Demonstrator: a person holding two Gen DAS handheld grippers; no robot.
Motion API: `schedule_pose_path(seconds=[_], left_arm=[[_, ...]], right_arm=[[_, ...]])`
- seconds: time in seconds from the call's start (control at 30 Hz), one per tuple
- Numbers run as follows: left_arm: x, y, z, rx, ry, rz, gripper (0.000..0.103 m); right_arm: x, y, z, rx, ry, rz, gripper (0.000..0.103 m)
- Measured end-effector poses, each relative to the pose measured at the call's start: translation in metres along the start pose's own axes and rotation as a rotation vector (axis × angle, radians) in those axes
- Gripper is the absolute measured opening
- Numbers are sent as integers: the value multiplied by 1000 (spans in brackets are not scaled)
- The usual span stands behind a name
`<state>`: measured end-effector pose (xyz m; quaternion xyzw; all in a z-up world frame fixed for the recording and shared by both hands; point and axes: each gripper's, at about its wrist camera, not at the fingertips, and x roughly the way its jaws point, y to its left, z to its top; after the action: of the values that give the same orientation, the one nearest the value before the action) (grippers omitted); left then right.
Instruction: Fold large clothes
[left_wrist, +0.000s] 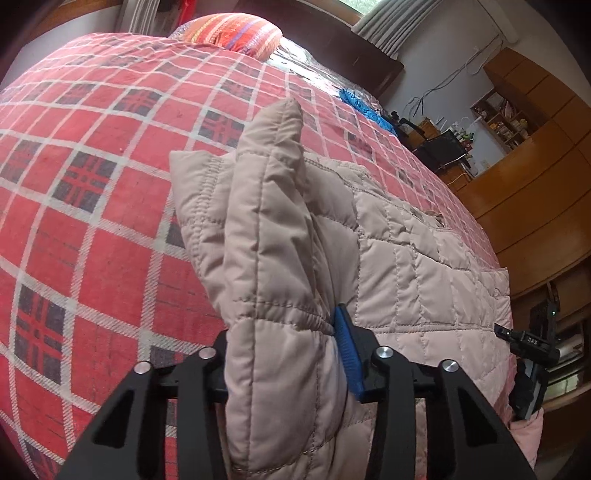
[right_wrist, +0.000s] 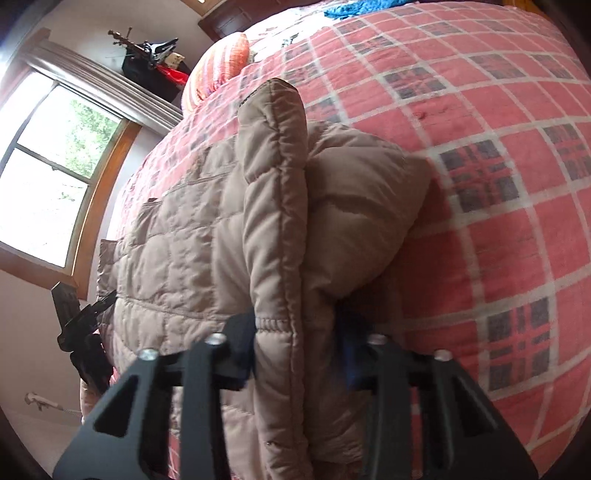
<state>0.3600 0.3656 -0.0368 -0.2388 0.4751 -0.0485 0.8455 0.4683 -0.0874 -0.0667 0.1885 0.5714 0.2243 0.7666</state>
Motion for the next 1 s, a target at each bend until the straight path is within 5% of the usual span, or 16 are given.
schedule_pose_path(seconds=[0.1, 0.23, 0.67, 1.0], left_arm=[[-9, -11, -4, 16, -32, 22, 21], [-28, -19, -6, 13, -81, 24, 14], [-133, -74, -25, 129, -259, -12, 12], [-209, -86, -98, 233, -298, -35, 13]], right_arm=[[-5, 10, -2, -18, -13, -26, 20], [-22, 22, -4, -19, -35, -18, 17], [-127, 89, -30, -185, -156, 10, 13], [-206, 100, -117, -276, -217, 18, 12]])
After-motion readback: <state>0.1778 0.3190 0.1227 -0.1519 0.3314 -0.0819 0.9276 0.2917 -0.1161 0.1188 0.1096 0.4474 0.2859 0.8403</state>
